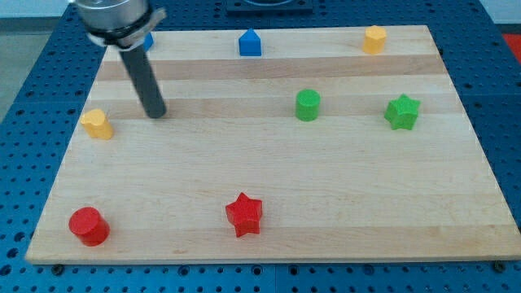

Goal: Slide green circle to the bottom right of the board

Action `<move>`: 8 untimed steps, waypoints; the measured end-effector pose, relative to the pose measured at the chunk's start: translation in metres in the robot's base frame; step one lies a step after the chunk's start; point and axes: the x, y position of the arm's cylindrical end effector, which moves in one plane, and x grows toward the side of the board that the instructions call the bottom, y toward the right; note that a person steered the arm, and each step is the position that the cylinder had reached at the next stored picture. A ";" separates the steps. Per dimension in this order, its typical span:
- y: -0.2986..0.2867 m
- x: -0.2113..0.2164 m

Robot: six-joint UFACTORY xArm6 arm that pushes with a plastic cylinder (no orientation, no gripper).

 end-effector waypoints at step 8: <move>0.228 -0.016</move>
